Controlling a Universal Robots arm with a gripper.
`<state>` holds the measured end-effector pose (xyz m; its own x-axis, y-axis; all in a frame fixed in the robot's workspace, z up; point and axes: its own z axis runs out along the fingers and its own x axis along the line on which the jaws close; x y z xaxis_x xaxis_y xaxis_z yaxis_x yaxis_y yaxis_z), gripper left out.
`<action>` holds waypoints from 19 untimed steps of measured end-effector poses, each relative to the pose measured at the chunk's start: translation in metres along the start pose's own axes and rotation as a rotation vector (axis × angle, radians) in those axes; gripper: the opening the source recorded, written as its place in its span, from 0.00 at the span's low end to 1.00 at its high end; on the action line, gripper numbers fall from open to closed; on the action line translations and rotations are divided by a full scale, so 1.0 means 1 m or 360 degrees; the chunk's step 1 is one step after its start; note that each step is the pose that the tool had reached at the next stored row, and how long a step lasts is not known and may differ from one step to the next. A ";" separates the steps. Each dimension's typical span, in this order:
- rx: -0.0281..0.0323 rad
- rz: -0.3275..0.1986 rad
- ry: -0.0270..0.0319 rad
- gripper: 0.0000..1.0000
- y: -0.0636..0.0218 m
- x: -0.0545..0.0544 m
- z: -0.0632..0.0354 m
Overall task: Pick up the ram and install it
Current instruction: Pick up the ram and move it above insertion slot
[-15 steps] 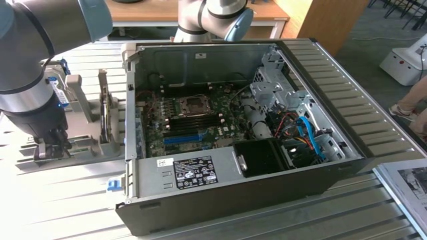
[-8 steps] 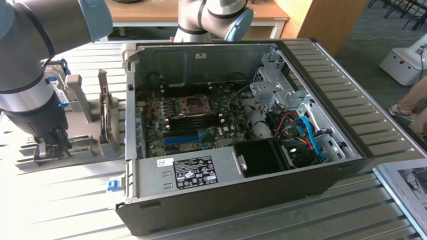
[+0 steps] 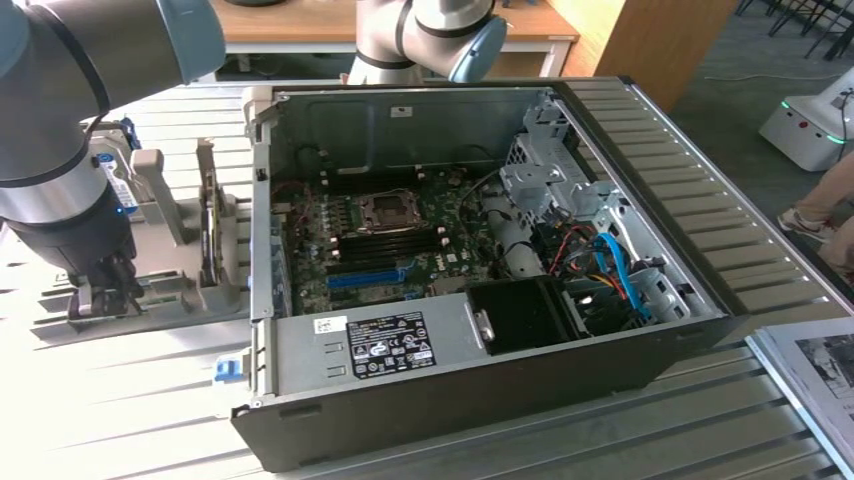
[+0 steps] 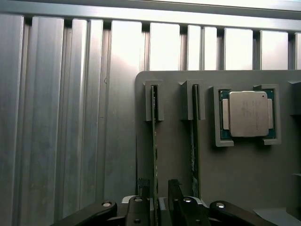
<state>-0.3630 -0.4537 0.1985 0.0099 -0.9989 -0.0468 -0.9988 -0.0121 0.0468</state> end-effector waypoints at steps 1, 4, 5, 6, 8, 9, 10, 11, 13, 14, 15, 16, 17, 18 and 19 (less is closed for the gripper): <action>0.00000 0.0000 0.00000 0.29 0.0000 0.000 0.0000; 0.00001 0.0000 -0.00001 0.29 0.0000 0.000 0.0000; 0.00000 0.0000 -0.00001 0.29 0.0000 0.000 0.0000; 0.00001 0.0000 0.00000 0.28 0.0000 0.000 0.0000; 0.00001 0.0000 0.00001 0.22 -0.0001 0.000 0.0000; 0.00001 0.0000 0.00001 0.22 0.0000 0.000 0.0000; 0.00000 0.0000 0.00002 0.15 0.0000 0.000 0.0000; 0.00000 0.0000 0.00002 0.15 0.0000 0.000 0.0000; 0.00000 0.0000 0.00002 0.15 0.0000 0.000 0.0000; 0.00000 0.0000 0.00002 0.15 0.0000 0.000 0.0000; 0.00000 0.0000 0.00002 0.15 0.0000 0.000 0.0000; 0.00000 0.0000 0.00002 0.15 0.0000 0.000 0.0000; 0.00000 0.0000 0.00002 0.15 0.0000 0.000 0.0000; -0.00001 0.0000 0.00002 0.15 0.0000 0.000 0.0000; 0.00000 0.0000 0.00002 0.15 0.0000 0.000 0.0000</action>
<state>-0.3629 -0.4537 0.1985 0.0100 -0.9989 -0.0467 -0.9988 -0.0122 0.0467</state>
